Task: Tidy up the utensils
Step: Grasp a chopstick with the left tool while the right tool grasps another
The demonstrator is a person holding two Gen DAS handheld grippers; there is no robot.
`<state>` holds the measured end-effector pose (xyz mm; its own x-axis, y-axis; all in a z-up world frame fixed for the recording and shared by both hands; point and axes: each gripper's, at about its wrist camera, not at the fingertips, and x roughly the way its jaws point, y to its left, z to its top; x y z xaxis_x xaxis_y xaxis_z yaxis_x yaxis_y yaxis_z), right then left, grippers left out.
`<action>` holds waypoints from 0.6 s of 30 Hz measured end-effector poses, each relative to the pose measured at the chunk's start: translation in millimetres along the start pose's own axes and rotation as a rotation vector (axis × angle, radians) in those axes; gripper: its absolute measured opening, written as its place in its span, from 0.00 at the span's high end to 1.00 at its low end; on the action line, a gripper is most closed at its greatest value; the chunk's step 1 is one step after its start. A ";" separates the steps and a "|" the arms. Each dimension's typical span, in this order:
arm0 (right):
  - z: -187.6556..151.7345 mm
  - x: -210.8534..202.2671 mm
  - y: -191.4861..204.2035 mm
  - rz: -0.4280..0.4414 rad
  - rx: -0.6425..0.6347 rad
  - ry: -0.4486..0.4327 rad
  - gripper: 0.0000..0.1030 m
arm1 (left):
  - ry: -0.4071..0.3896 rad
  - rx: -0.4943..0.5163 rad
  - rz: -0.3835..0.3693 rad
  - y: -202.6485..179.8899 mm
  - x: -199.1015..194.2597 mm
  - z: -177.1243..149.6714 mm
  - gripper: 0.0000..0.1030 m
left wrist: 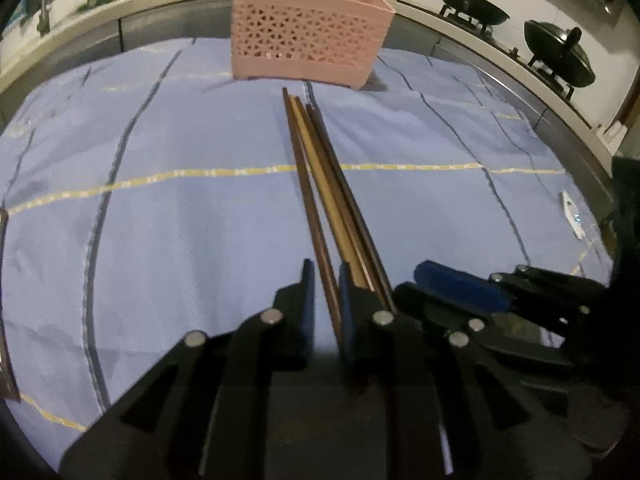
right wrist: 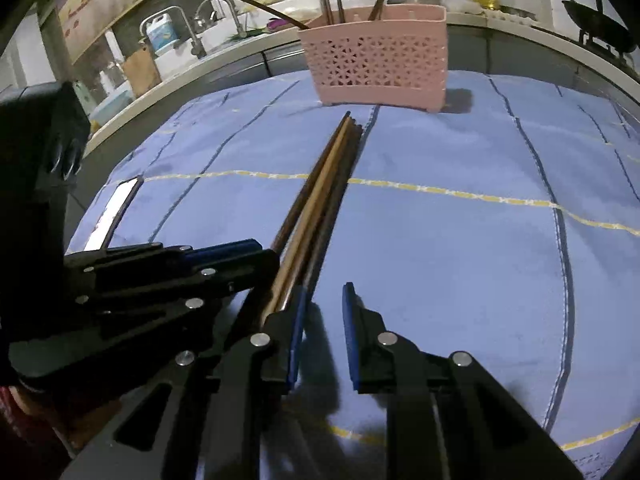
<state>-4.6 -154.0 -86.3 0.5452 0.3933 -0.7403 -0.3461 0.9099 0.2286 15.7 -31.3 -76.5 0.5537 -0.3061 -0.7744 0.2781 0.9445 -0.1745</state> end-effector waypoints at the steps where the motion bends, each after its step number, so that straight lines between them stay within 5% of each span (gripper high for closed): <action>1: 0.2 0.0 -1.1 0.005 0.009 0.006 0.80 | -0.001 -0.002 -0.001 0.9 0.7 1.1 0.89; 9: 8.6 11.5 16.9 -0.069 -0.067 0.018 0.80 | -0.010 -0.031 0.012 24.7 -12.9 -11.0 0.93; 18: 22.3 13.7 -9.9 -0.174 -0.015 -0.008 0.80 | 0.011 -0.049 -0.007 40.4 -26.5 -23.4 0.92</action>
<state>23.4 -154.6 -84.6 0.6043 0.2310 -0.7625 -0.2572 0.9624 0.0878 -6.1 17.7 -77.2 0.5435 -0.3116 -0.7794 0.2431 0.9472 -0.2092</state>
